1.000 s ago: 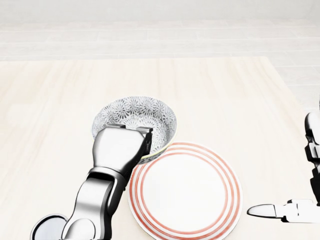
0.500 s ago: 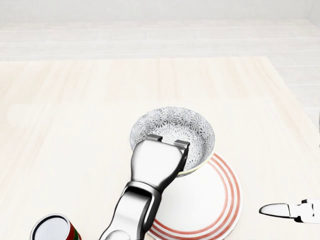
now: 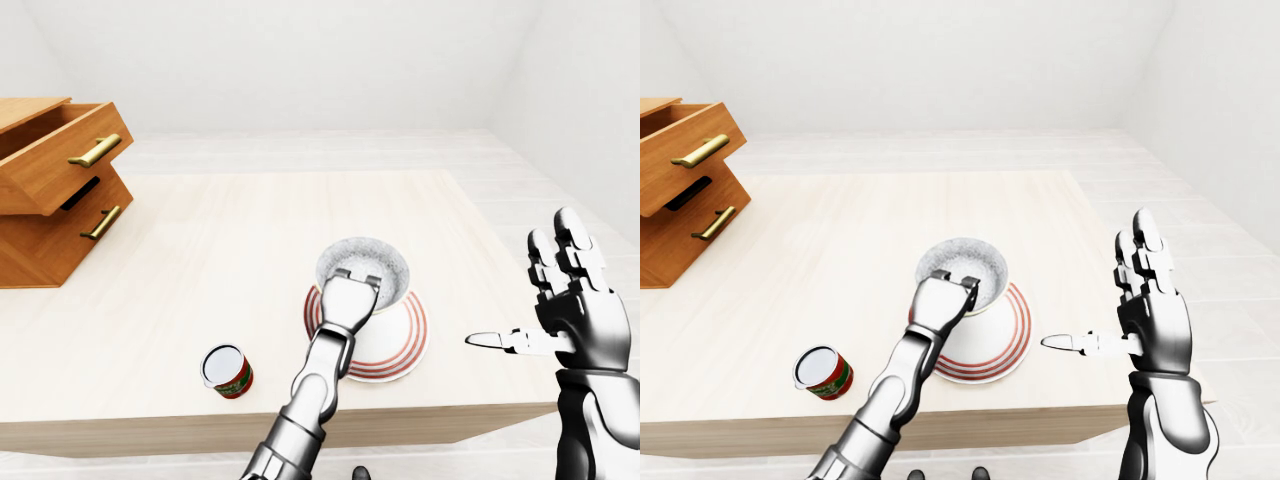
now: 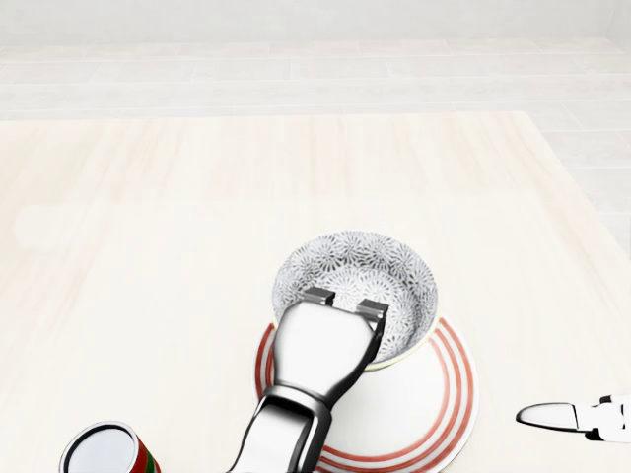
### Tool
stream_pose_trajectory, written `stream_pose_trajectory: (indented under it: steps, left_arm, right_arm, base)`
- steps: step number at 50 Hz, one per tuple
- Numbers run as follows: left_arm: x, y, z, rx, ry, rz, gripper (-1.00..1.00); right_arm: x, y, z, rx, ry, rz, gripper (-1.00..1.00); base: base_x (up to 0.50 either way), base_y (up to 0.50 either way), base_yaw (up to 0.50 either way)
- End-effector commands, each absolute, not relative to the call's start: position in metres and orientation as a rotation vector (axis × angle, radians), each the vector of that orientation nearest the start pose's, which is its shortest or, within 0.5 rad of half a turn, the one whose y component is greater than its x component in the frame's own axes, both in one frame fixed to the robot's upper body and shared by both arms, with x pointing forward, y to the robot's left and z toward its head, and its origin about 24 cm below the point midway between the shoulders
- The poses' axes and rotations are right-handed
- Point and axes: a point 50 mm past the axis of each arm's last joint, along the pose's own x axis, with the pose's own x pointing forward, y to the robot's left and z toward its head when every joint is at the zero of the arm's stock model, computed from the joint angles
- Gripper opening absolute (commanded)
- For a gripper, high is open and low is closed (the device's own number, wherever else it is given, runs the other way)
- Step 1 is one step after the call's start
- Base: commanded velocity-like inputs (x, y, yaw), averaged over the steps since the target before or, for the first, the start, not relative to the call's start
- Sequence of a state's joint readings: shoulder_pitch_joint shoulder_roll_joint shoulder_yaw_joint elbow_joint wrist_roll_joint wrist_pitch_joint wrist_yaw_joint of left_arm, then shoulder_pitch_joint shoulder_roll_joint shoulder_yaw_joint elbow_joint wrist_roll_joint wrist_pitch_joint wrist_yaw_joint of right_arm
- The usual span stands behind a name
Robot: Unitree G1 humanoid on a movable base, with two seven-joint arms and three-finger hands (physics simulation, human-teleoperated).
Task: Put the bowl on the plate.
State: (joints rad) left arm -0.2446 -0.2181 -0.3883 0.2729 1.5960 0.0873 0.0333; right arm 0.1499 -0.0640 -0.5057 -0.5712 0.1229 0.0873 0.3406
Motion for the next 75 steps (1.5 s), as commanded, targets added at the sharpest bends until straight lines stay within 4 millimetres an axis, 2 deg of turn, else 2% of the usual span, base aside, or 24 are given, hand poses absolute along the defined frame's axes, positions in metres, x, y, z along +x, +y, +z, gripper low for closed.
stream_pose_trajectory:
  steps: [1,14,17,31,38,39,42,48,75]
  left_arm:
    - [0.267,-0.007,0.051,1.447,-0.375,-0.265,-1.00]
    - [0.248,-0.011,0.040,1.473,-0.422,-0.271,-1.00]
    - [0.243,-0.010,0.036,1.450,-0.362,-0.322,-1.00]
    - [0.243,-0.011,0.031,1.462,-0.395,-0.304,-1.00]
    - [0.253,-0.008,0.031,1.455,-0.374,-0.297,-1.00]
    - [0.253,-0.007,0.025,1.442,-0.317,-0.338,-1.00]
    - [0.256,-0.006,0.024,1.447,-0.329,-0.320,-1.00]
    - [0.253,-0.007,0.025,1.444,-0.330,-0.326,-1.00]
    - [0.251,-0.006,0.017,1.446,-0.326,-0.331,-1.00]
  right_arm:
    - [0.185,-0.252,0.141,-0.166,-0.343,-0.136,1.00]
    - [0.188,-0.252,0.136,-0.160,-0.322,-0.138,1.00]
    - [0.188,-0.252,0.136,-0.162,-0.321,-0.136,1.00]
    - [0.191,-0.253,0.138,-0.167,-0.330,-0.143,1.00]
    - [0.189,-0.252,0.138,-0.168,-0.332,-0.141,1.00]
    - [0.193,-0.253,0.135,-0.163,-0.317,-0.142,1.00]
    - [0.196,-0.254,0.133,-0.159,-0.310,-0.145,1.00]
    - [0.192,-0.252,0.138,-0.165,-0.328,-0.141,1.00]
    - [0.197,-0.252,0.131,-0.152,-0.302,-0.136,1.00]
  base:
    - [0.00,0.00,0.00]
    - [0.00,0.00,0.00]
    - [0.00,0.00,0.00]
    - [0.00,0.00,0.00]
    - [0.00,0.00,0.00]
    - [0.00,0.00,0.00]
    - [0.00,0.00,0.00]
    - [0.00,0.00,0.00]
    - [0.00,0.00,0.00]
